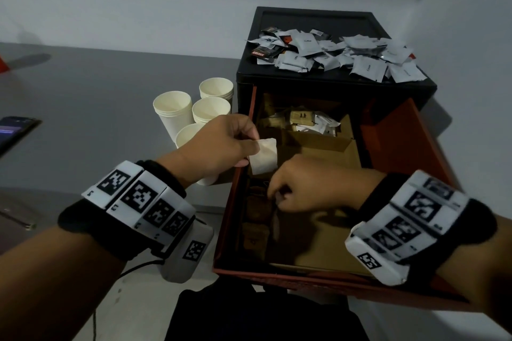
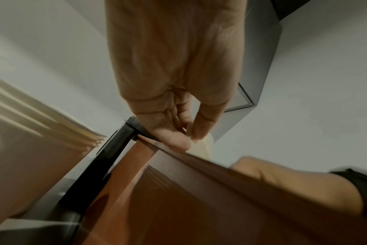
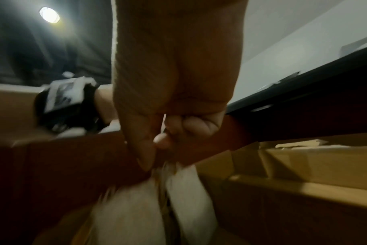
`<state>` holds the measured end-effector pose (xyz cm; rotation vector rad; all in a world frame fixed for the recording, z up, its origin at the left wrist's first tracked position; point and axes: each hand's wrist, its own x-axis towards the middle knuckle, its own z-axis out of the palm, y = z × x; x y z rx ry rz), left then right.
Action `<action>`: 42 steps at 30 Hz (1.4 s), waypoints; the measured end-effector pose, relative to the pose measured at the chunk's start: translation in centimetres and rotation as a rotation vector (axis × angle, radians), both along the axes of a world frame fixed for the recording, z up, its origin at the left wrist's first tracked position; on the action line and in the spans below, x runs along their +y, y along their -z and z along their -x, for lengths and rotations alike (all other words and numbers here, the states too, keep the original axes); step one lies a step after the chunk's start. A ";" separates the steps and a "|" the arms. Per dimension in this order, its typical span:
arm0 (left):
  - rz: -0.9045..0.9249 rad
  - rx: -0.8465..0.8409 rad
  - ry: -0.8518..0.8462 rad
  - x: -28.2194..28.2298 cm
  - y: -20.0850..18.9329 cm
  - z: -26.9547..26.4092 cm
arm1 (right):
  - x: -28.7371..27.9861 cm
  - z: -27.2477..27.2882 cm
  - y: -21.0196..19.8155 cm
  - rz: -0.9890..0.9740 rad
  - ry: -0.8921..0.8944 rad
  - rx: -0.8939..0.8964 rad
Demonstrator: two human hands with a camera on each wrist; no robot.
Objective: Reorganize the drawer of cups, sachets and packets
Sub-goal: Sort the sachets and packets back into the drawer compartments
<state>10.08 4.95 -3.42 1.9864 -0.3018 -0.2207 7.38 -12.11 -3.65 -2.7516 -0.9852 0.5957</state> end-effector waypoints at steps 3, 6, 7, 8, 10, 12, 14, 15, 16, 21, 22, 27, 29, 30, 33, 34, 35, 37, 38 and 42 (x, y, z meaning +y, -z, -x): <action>-0.020 -0.043 0.000 0.0 -0.2 0.4 | -1.5 -1.0 -2.2 -0.213 0.204 -0.080; -0.052 -0.127 0.033 0.0 -0.6 0.9 | -1.8 -1.2 -3.4 -0.349 0.314 -0.216; -0.061 -0.161 0.053 -0.1 -0.8 1.2 | -1.4 -1.0 -3.5 -0.362 0.302 -0.221; -0.065 -0.191 0.072 -0.2 -1.0 1.4 | -0.8 -0.8 -3.5 -0.374 0.270 -0.215; -0.061 -0.228 0.116 -0.5 -1.3 1.7 | -0.1 -0.5 -3.3 -0.392 0.209 -0.234; -0.058 -0.240 0.141 -0.3 -1.4 1.8 | -0.3 -0.7 -3.4 -0.384 0.209 -0.252; -0.069 -0.240 0.090 0.3 -1.1 1.6 | -0.8 -0.7 -3.9 -0.297 0.189 -0.216; -0.087 -0.231 0.037 0.6 -0.8 1.4 | -1.1 -0.6 -4.0 -0.226 0.150 -0.179; -0.116 -0.212 -0.023 1.0 -0.6 1.2 | -1.4 -0.4 -3.9 -0.154 0.097 -0.144; -0.249 0.024 -0.055 1.7 1.1 0.7 | -1.0 1.7 -2.1 0.172 -0.196 -0.092; -0.223 0.067 -0.038 1.6 1.3 0.8 | -0.7 2.0 -1.7 0.209 -0.251 -0.085; -0.153 0.148 -0.033 1.3 1.2 1.4 | 0.8 2.5 -0.1 0.266 -0.380 -0.027; -0.145 0.167 -0.032 1.2 1.2 1.4 | 1.2 2.6 0.6 0.295 -0.435 -0.035; -0.148 0.170 -0.030 1.2 1.2 1.4 | 1.3 2.5 0.9 0.305 -0.453 -0.041; -0.151 0.172 -0.027 1.3 1.3 1.4 | 1.5 2.6 1.7 0.246 -0.460 -0.054; -0.151 0.172 -0.029 1.3 1.3 1.4 | 1.4 2.6 1.9 0.216 -0.481 -0.066; -0.154 0.168 -0.029 1.2 1.3 1.5 | 1.5 2.8 1.5 0.229 -0.499 -0.040; -0.166 0.156 -0.029 1.2 1.3 1.5 | 1.5 2.7 1.4 0.179 -0.496 -0.062; -0.176 0.147 -0.028 1.1 1.4 1.5 | 1.6 2.6 1.6 0.162 -0.458 -0.097; -0.192 0.132 -0.016 1.1 1.4 1.4 | 1.4 2.6 1.4 0.199 -0.385 0.010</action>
